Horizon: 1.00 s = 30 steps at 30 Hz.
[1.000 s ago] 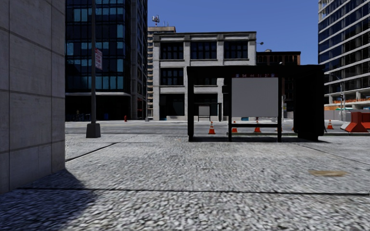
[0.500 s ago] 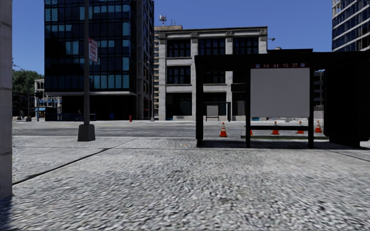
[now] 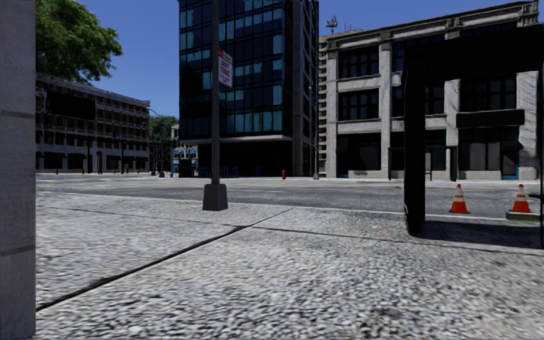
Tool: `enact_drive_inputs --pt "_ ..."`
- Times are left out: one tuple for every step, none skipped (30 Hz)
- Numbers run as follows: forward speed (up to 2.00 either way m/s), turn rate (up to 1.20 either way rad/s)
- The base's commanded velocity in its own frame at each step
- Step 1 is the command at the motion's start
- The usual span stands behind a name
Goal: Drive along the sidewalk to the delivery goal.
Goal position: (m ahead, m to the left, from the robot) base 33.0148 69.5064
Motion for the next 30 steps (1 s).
enact_drive_inputs --pt "2.0 0.67" --pt "2.0 0.67" --pt "2.0 0.63" --pt "2.0 0.6" --pt "2.0 0.6" --pt "2.0 0.55" --pt "2.0 0.5" --pt "2.0 0.49" --pt "2.0 0.49" --pt "2.0 0.49" --pt "2.0 0.48" --pt "2.0 0.48" --pt "2.0 0.48" --pt "2.0 0.51" --pt "2.0 0.51" --pt "2.0 0.54" --pt "2.0 0.55" --pt "2.0 0.56" --pt "2.0 0.56" --pt "2.0 0.57" --pt "2.0 0.6" --pt "2.0 0.62" --pt "2.0 0.65" --pt "2.0 0.65" --pt "2.0 0.65" --pt "2.0 0.66" --pt "2.0 0.66" --pt "2.0 0.66" --pt "2.0 0.66" --pt "2.0 0.66"
